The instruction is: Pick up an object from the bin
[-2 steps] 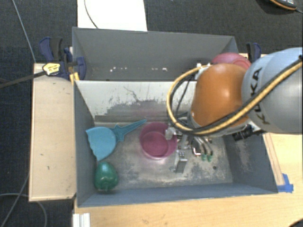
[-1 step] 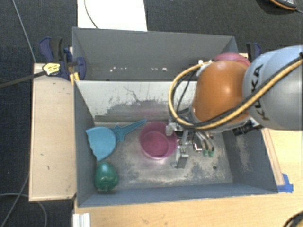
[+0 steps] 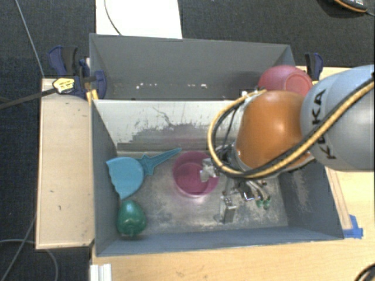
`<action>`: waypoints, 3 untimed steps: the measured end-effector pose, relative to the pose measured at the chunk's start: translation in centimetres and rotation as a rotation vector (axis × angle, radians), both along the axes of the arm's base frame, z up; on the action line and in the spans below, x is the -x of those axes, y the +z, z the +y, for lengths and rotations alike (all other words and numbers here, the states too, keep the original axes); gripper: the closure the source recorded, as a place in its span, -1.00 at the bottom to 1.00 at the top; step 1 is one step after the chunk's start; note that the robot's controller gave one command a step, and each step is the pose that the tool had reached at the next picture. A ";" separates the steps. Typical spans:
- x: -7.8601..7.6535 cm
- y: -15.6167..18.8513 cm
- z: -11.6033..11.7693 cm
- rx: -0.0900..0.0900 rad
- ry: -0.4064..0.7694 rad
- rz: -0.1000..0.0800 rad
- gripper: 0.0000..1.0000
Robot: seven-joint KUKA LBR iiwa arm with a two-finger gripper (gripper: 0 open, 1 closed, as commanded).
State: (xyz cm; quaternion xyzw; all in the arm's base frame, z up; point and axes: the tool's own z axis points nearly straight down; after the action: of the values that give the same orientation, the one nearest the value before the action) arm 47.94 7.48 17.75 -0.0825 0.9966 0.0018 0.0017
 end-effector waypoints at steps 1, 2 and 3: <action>-2.6 -6.1 -0.8 0.001 -0.245 -0.003 -1.00; -3.4 -5.2 -1.2 0.000 -0.186 -0.002 -1.00; -3.8 -7.9 -6.5 0.001 0.057 -0.003 -1.00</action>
Offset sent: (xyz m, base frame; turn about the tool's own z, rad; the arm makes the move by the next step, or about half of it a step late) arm 0.0544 -0.0251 -0.0306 0.0124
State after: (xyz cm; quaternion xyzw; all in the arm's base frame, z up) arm 51.70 0.96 9.83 -0.1108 0.9938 0.0011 0.0032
